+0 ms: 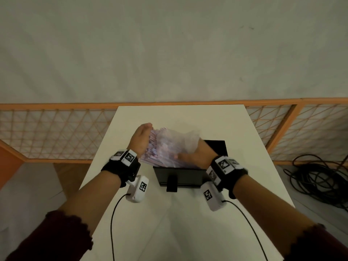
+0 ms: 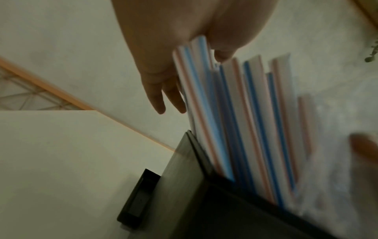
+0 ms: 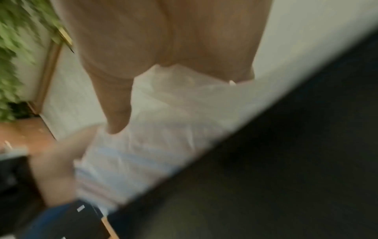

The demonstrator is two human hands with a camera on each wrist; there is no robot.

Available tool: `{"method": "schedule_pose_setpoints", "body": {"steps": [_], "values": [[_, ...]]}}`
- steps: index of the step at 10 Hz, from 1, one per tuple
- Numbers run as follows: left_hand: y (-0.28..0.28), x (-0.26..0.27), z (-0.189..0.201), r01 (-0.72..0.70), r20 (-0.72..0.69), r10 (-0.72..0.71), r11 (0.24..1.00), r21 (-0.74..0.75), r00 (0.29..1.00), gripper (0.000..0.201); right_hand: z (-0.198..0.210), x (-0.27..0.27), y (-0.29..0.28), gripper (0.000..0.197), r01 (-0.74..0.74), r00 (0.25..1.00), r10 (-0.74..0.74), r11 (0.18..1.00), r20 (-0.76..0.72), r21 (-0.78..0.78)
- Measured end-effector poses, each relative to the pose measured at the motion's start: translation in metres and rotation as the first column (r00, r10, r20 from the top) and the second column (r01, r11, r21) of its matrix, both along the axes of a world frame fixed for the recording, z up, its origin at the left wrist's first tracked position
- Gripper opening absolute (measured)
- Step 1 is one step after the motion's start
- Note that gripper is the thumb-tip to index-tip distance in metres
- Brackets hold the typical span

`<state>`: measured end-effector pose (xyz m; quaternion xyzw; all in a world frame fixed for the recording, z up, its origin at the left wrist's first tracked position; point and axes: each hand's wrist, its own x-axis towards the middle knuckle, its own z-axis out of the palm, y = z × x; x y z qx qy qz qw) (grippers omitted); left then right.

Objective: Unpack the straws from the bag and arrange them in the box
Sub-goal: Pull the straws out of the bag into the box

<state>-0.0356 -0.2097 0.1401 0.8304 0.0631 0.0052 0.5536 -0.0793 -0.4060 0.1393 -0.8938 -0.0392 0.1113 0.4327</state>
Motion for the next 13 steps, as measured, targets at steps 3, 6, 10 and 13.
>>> {"method": "schedule_pose_setpoints", "body": {"steps": [3,6,10,13], "values": [[-0.017,-0.025,0.050,0.272,0.061,-0.628,0.419,0.866,0.776,0.129,0.026,-0.003,-0.054,0.028,0.143,0.990,-0.142,0.989,0.019,-0.048],[-0.038,-0.019,0.027,0.331,-0.410,-0.544,-0.242,0.912,0.732,0.136,0.019,-0.003,-0.062,0.033,0.207,0.977,-0.204,0.977,0.061,-0.056],[-0.052,-0.015,0.028,0.410,-0.455,-0.590,-0.219,0.885,0.667,0.106,0.069,0.004,-0.055,0.017,0.050,0.993,-0.016,0.958,0.121,-0.282],[-0.045,-0.009,0.021,0.463,-0.401,-0.636,-0.077,0.883,0.660,0.127,0.094,0.007,-0.087,0.022,0.015,0.993,0.031,0.922,0.114,-0.387]]}}
